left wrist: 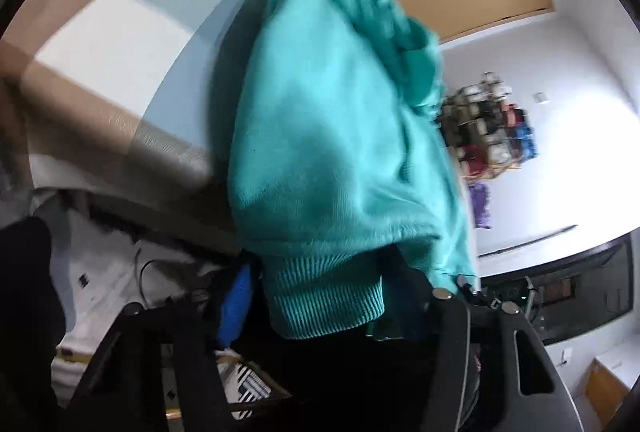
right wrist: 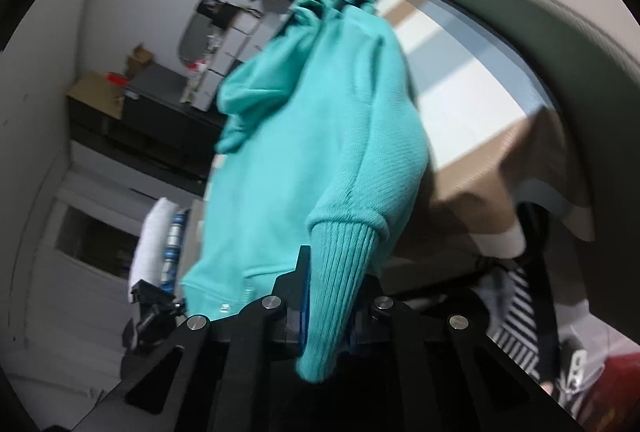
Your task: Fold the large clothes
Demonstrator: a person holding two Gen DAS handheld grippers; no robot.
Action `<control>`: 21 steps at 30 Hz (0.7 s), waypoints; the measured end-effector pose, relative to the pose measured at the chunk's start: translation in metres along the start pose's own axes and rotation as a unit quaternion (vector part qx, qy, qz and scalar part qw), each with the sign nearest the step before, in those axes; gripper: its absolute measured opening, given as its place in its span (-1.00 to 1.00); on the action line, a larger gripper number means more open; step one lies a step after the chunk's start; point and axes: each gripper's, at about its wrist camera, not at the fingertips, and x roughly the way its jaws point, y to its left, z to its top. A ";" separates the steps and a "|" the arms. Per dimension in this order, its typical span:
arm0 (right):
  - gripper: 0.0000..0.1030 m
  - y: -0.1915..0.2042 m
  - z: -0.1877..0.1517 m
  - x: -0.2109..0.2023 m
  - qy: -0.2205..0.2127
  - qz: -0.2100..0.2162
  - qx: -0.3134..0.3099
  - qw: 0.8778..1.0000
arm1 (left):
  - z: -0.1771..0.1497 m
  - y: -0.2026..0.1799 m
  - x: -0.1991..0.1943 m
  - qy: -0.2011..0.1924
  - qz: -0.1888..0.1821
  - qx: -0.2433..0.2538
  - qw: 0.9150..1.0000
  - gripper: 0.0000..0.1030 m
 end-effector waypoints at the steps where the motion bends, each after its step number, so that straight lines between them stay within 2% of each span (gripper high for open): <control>1: -0.75 0.004 0.000 -0.002 -0.001 0.007 -0.007 1.000 | -0.001 -0.004 -0.005 -0.005 -0.009 0.012 1.000 -0.05; 4: -0.70 0.012 0.001 0.002 -0.002 0.004 -0.020 1.000 | -0.001 -0.008 -0.017 -0.021 -0.044 0.036 0.998 -0.05; 6: -0.70 0.007 0.001 0.005 0.001 -0.006 -0.013 1.000 | -0.001 -0.001 -0.014 -0.021 -0.047 0.035 0.998 -0.04; 8: -0.69 -0.002 0.001 0.009 0.005 -0.006 0.004 1.000 | 0.000 0.011 -0.007 -0.017 -0.031 0.024 0.999 -0.04; 10: -0.69 -0.007 0.001 0.012 0.007 -0.006 0.014 1.000 | -0.001 0.024 0.007 0.004 -0.032 -0.014 0.999 -0.01; 11: -0.67 -0.007 0.001 0.013 0.007 -0.004 0.015 1.000 | 0.000 0.030 0.012 0.013 -0.034 -0.029 0.999 0.08; 13: -0.64 -0.008 0.001 0.014 0.004 -0.002 0.017 1.000 | 0.002 0.034 0.018 0.011 -0.040 -0.048 0.998 0.13; 16: -0.64 -0.011 0.002 0.017 0.002 -0.001 0.023 1.000 | 0.002 0.031 0.020 0.005 -0.035 -0.034 0.999 0.13; 17: -0.70 -0.011 0.002 0.017 -0.001 0.000 0.023 1.000 | 0.002 0.028 0.019 0.000 -0.036 -0.024 0.999 0.12; 19: -0.82 -0.011 0.001 0.015 -0.004 0.001 0.024 1.000 | 0.002 0.021 0.020 0.005 -0.041 -0.011 0.999 -0.29; 20: -0.84 -0.010 0.001 0.013 -0.008 -0.001 0.024 1.000 | 0.001 0.018 0.016 0.001 -0.042 -0.003 0.999 -0.62; 21: -0.84 -0.009 0.000 0.011 -0.008 -0.004 0.024 1.000 | 0.000 0.015 0.012 -0.005 -0.035 0.006 0.999 -0.69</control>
